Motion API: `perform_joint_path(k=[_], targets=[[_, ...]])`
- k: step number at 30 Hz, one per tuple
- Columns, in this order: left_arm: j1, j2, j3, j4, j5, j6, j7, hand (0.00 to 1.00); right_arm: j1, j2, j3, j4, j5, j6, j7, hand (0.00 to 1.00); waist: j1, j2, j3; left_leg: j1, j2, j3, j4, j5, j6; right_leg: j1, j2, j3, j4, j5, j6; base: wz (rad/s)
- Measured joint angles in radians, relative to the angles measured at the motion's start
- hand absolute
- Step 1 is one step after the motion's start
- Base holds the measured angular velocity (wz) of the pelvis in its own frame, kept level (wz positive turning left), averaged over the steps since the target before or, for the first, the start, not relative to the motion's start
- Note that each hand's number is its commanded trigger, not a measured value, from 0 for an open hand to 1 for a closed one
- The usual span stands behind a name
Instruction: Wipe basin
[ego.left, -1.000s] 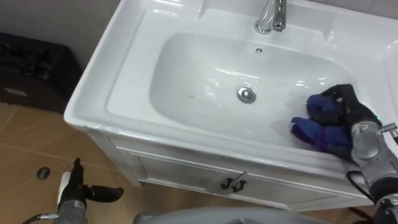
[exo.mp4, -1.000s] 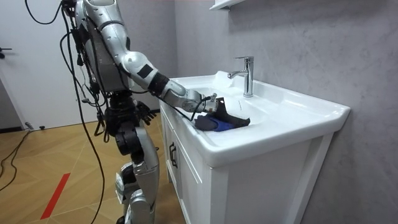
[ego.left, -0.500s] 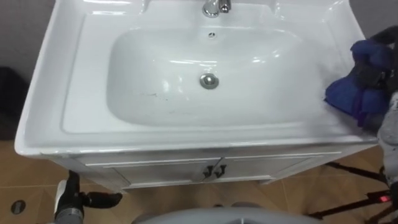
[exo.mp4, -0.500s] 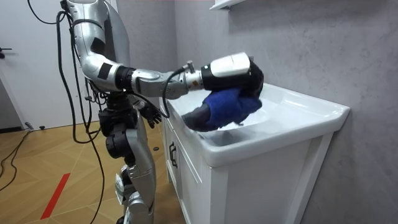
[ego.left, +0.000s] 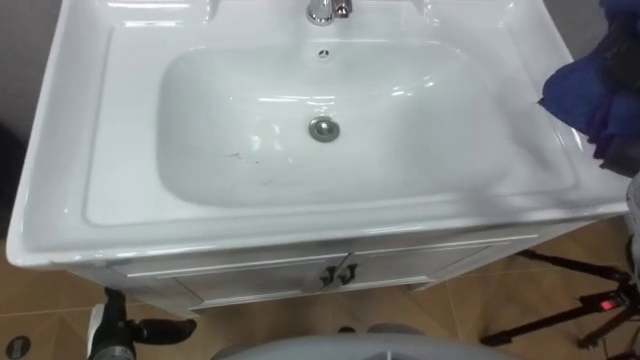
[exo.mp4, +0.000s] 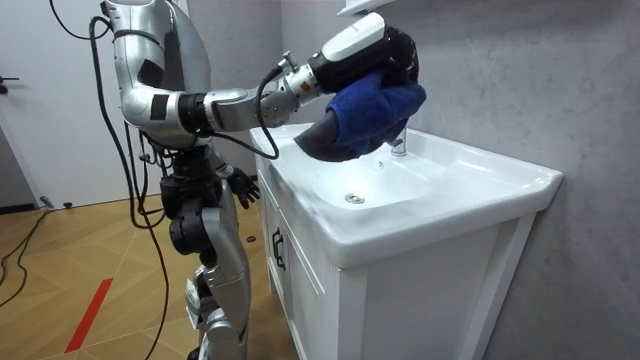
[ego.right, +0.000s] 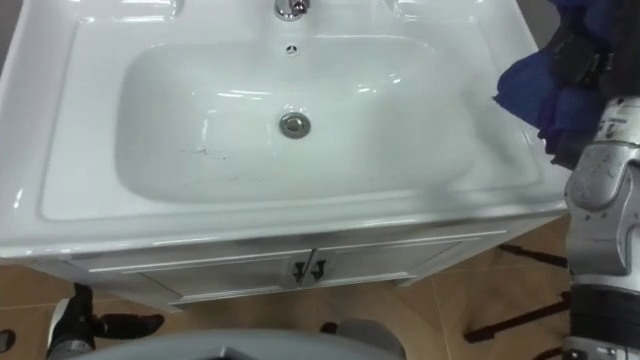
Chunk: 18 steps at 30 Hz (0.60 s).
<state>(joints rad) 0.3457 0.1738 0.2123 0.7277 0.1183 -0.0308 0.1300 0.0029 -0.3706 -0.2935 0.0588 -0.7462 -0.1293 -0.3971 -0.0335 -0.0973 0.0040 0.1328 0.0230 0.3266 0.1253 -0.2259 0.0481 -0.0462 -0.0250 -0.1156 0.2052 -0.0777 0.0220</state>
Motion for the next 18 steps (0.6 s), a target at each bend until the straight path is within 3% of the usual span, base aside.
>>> perform_joint_path(k=[7, 18], targets=[[0.001, -0.001, -0.010, 0.002, -0.006, 0.000, 0.011, 0.00, 0.000, 0.000, 0.000, 0.001, -0.002, 0.027, 0.008, 1.00, 0.000, 0.006, 0.0040, 0.001, 0.002, 0.000, 0.000, -0.001, -0.002, 0.001, 0.003, 0.001, -0.002, 0.000, 0.000, 0.00], [-0.003, 0.006, -0.020, -0.002, -0.008, 0.006, 0.005, 0.00, 0.000, -0.001, 0.015, 0.004, 0.000, 0.083, 0.043, 1.00, 0.013, 0.007, 0.0034, -0.003, 0.003, 0.000, 0.000, -0.002, -0.003, -0.004, 0.004, 0.000, -0.001, 0.000, 0.000, 0.00]])
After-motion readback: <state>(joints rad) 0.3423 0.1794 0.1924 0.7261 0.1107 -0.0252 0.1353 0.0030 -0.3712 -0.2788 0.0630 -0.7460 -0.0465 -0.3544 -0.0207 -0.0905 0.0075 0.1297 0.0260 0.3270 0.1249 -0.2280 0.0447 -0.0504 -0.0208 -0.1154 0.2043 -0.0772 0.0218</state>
